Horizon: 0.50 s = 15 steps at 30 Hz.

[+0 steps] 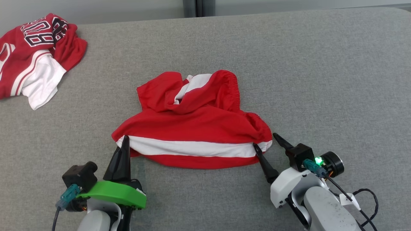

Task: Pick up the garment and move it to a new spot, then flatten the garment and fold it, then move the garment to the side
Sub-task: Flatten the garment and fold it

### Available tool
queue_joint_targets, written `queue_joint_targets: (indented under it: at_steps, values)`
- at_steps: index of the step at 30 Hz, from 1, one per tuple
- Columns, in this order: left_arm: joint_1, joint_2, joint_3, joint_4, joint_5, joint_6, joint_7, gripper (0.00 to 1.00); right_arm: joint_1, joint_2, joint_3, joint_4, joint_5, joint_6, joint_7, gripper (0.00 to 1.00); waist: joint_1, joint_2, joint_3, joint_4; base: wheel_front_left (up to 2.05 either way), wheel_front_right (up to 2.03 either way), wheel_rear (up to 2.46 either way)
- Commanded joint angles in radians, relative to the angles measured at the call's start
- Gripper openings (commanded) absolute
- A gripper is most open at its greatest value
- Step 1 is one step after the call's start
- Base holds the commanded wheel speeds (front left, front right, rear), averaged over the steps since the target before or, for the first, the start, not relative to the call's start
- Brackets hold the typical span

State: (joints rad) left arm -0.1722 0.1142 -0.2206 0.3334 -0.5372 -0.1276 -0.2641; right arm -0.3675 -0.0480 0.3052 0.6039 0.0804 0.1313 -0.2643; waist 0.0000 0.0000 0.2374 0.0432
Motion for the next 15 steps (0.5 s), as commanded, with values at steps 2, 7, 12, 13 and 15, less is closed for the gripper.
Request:
queue_joint_targets:
  at_steps: [2,7,12,13,15]
  values:
    - [0.003,0.000,0.010,0.002,0.011,-0.005,-0.001,0.00,-0.014,-0.004,0.025,0.026,0.019,-0.001,0.000,0.95,0.0000,0.0000,0.003,-0.002,0.00,0.00,0.00]
    - [0.004,0.001,0.013,0.004,0.016,-0.005,-0.001,0.00,-0.031,-0.005,0.068,0.055,0.036,-0.001,0.000,0.47,0.0000,0.0000,0.006,-0.007,0.00,0.00,0.00]
    - [-0.002,0.004,0.012,-0.004,0.018,-0.005,-0.001,0.00,-0.035,-0.004,0.078,0.027,0.025,-0.001,0.000,0.28,0.0000,0.0000,0.006,-0.010,0.00,0.00,0.00]
    - [-0.002,0.005,0.013,-0.007,0.019,-0.005,-0.001,0.00,-0.032,-0.004,0.076,0.017,0.022,-0.001,0.000,0.24,0.0000,0.0000,0.004,-0.010,0.00,0.00,0.00]
    - [-0.003,0.007,0.012,-0.021,0.021,-0.005,-0.001,0.00,-0.021,-0.004,0.072,-0.005,0.015,-0.001,0.000,0.05,0.0000,0.0000,-0.001,-0.013,0.00,0.00,0.00]
